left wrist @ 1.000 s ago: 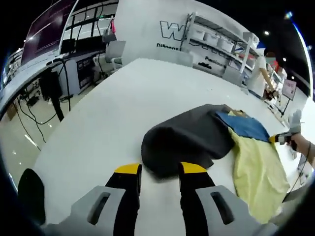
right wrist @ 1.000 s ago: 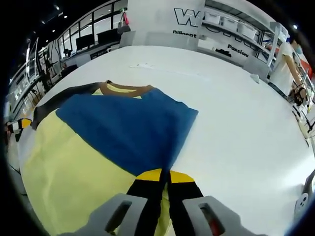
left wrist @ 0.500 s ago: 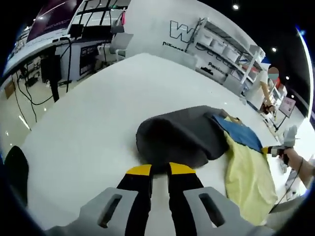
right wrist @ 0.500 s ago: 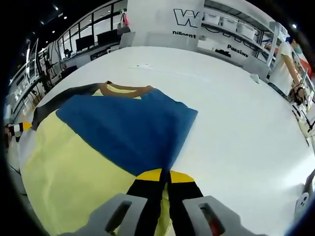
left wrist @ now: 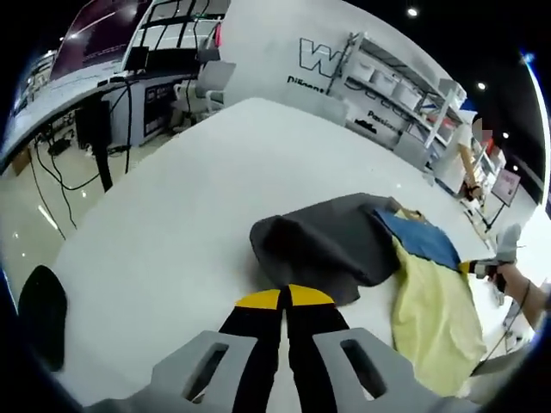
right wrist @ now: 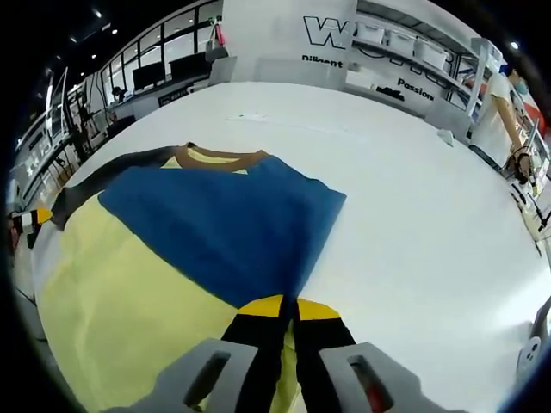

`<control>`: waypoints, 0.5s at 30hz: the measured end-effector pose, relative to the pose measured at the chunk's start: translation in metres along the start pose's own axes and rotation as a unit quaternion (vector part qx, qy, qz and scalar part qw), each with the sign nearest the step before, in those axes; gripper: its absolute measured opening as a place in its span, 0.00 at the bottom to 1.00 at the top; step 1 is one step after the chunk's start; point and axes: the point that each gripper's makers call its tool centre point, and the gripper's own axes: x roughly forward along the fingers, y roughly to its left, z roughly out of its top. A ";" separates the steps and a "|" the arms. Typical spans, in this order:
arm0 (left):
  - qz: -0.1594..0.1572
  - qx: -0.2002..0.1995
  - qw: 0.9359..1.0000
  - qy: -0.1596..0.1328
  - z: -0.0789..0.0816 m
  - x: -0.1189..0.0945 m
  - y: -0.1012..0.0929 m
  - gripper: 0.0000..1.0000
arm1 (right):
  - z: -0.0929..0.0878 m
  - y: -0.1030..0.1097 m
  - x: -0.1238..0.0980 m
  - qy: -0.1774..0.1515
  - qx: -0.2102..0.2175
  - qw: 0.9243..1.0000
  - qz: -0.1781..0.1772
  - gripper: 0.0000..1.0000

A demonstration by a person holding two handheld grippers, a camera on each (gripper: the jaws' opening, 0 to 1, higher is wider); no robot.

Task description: Fold the garment on the visible template until the final outline fits inside the template.

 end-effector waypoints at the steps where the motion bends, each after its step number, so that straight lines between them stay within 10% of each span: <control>1: 0.005 0.000 1.000 -0.004 0.003 -0.001 0.002 0.00 | 0.000 0.000 0.000 0.000 0.000 1.000 0.000 0.00; 15: 0.110 0.122 0.986 0.004 0.021 -0.020 0.043 0.00 | 0.001 -0.001 0.001 -0.001 -0.010 1.000 0.000 0.00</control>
